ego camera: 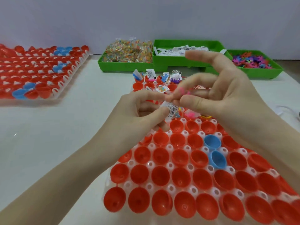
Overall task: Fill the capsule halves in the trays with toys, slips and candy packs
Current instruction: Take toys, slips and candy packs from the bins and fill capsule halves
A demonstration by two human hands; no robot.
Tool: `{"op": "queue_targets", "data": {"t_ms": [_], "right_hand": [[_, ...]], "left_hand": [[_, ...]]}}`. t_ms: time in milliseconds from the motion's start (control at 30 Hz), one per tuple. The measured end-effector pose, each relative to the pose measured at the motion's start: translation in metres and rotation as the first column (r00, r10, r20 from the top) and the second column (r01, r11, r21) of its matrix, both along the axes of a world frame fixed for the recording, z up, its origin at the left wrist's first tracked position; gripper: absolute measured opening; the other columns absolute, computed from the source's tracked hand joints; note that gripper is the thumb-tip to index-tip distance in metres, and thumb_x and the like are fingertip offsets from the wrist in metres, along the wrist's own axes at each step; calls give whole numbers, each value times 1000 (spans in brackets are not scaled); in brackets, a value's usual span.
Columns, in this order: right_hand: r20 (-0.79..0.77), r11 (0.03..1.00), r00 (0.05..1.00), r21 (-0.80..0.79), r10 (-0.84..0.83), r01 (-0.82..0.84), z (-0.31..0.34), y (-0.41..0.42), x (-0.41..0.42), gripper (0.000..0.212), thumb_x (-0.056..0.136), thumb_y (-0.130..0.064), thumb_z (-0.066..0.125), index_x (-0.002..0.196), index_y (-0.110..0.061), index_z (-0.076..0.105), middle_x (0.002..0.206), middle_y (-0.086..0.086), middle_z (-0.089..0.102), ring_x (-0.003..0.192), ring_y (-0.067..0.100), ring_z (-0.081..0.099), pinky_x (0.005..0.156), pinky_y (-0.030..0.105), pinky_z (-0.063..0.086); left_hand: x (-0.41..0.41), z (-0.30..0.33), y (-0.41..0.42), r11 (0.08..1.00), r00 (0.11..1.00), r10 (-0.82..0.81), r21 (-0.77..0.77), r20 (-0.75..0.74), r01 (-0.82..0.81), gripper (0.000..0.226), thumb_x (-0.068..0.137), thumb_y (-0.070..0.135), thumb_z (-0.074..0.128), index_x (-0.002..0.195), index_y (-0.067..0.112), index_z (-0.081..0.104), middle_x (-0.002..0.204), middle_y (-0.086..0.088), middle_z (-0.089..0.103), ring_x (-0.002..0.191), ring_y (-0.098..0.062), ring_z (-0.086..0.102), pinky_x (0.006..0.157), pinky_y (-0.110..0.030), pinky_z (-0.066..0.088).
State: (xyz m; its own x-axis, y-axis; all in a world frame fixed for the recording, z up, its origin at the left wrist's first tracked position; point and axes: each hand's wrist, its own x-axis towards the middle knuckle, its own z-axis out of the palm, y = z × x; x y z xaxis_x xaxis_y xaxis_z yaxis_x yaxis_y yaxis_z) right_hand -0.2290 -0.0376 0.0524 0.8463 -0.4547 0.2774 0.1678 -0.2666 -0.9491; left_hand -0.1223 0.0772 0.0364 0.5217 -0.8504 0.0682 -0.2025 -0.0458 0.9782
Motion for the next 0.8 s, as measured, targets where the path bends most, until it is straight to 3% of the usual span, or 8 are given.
{"op": "queue_targets", "data": {"t_ms": [167,300,400,467,600,800], "right_hand": [[-38,991,996,-114,-78,73,5,2,-2,57,53,-19,71,107,-28,53,82,-15,72,59,18,68,54,18,53],[-21,958,989,-252,-147,137,8,7,-2,52,43,-37,73,92,-33,54,81,-15,70,50,11,65,53,22,55],[-22,962,995,-259,-98,89,8,9,-1,45,48,-26,80,88,-28,59,70,-11,71,56,8,67,60,24,57],[-15,927,991,-356,-134,120,6,9,1,41,54,-14,83,85,-28,61,68,-12,71,64,4,68,64,20,55],[19,854,978,-485,-207,190,3,10,4,41,59,-12,83,87,-32,60,87,-18,66,69,2,66,66,16,53],[-187,938,980,-346,-71,2,6,3,9,41,39,-33,80,77,-27,69,75,-12,71,64,1,66,65,17,55]], "left_hand": [[0,2,4,1000,1000,-7,-21,8,7,16,80,11,65,91,22,65,56,5,65,48,-1,59,51,-6,42],[3,3,6,999,1000,8,-33,-17,-9,18,78,14,66,94,19,67,63,0,69,51,-3,61,54,-10,47],[5,4,7,998,998,-10,-58,-55,7,25,72,15,66,97,14,68,62,-1,68,50,-4,60,55,-12,47],[7,4,9,997,997,-37,-68,-75,32,29,67,18,65,95,14,68,62,0,68,51,-4,60,54,-11,46],[10,3,12,993,992,-100,-71,-83,94,29,63,15,65,91,16,69,67,-2,71,52,-5,63,53,-11,47],[18,3,15,991,991,-130,-31,5,130,28,58,16,69,86,18,65,64,-3,71,55,-11,67,54,-14,50]]}}
